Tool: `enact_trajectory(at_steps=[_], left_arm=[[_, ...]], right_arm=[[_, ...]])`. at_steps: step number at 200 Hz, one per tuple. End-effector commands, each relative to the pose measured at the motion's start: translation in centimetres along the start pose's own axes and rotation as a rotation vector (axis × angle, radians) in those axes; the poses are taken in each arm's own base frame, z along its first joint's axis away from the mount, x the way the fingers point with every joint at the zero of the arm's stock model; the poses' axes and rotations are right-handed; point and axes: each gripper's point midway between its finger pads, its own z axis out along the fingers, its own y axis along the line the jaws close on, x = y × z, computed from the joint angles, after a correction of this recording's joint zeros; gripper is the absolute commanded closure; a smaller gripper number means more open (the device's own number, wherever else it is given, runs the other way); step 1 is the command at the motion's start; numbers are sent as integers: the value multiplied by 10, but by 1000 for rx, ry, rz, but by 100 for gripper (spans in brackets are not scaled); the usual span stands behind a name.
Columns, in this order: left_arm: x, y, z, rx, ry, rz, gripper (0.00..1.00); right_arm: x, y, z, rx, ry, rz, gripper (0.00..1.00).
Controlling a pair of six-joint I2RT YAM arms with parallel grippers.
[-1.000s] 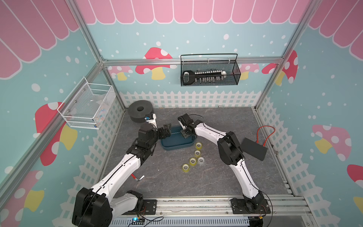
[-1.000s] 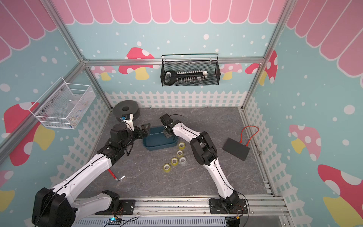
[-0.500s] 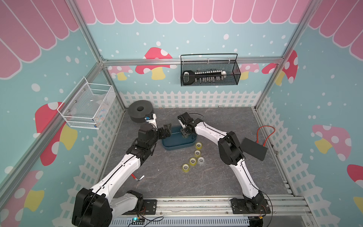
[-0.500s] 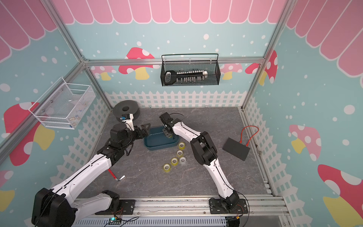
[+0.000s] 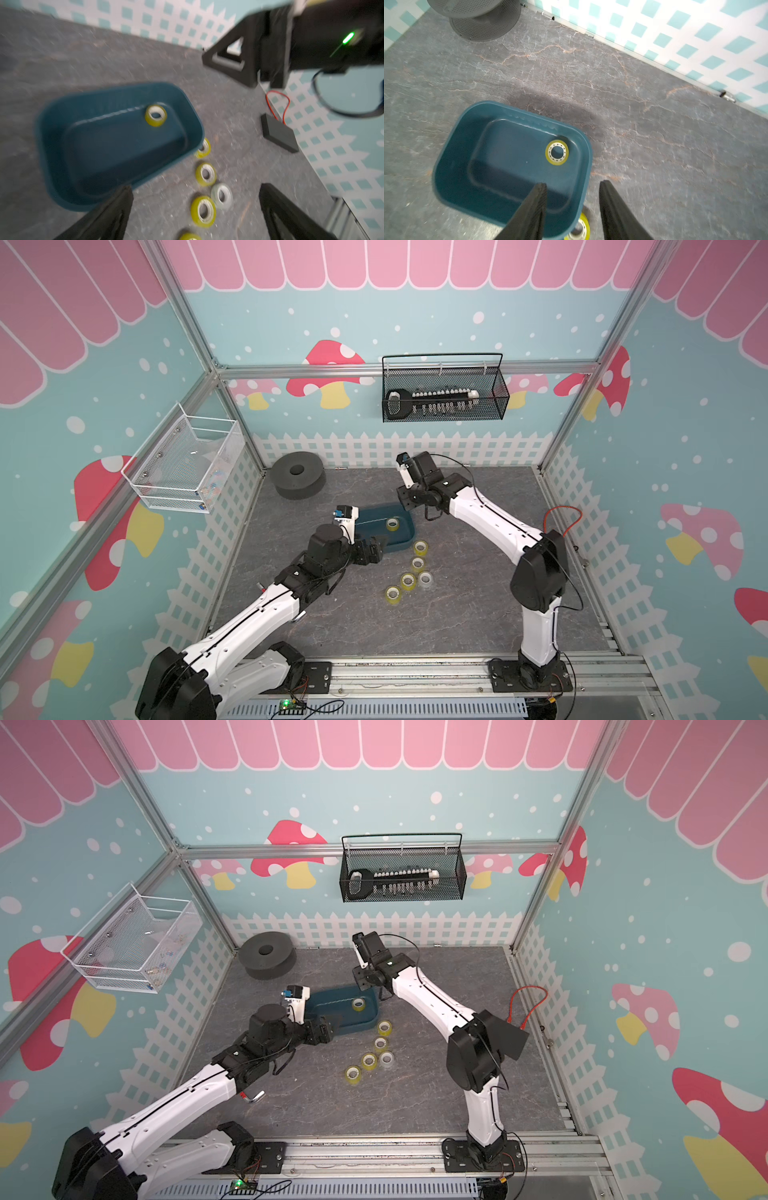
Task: Put the transparent tape into the storage box
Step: Pick up the tape from the center of the board.
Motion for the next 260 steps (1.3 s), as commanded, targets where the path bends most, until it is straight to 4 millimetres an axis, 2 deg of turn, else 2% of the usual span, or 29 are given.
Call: enact_trajectory(at_steps=[1,55,83,109,150,181,213,235,260], left_arm=[[58,4,10,-39,170,-78,2],[145,11,17,-88,380,-131,7],[170,19,20,-128,426,-144,12],[173,24,24,-161,420,-155,22],[150,22,29,-184,341,-138,34],[144,19,42,-195,339,-118,41],[152,15,57,-195,391,-82,48],[156,18,54,-211,405,-84,53],[153,24,43,-243,394,-77,53]], right_arm=[[16,5,-14,-41,13,48,54],[54,0,-29,-43,34,83,54],[64,-2,-36,-46,23,92,54],[64,-2,-40,-47,12,94,55],[65,-4,-43,-41,3,86,56],[66,-5,-42,-34,3,77,57],[67,-7,-41,-22,3,73,57],[67,-10,-43,-11,0,69,57],[69,-11,-42,-11,2,70,57]])
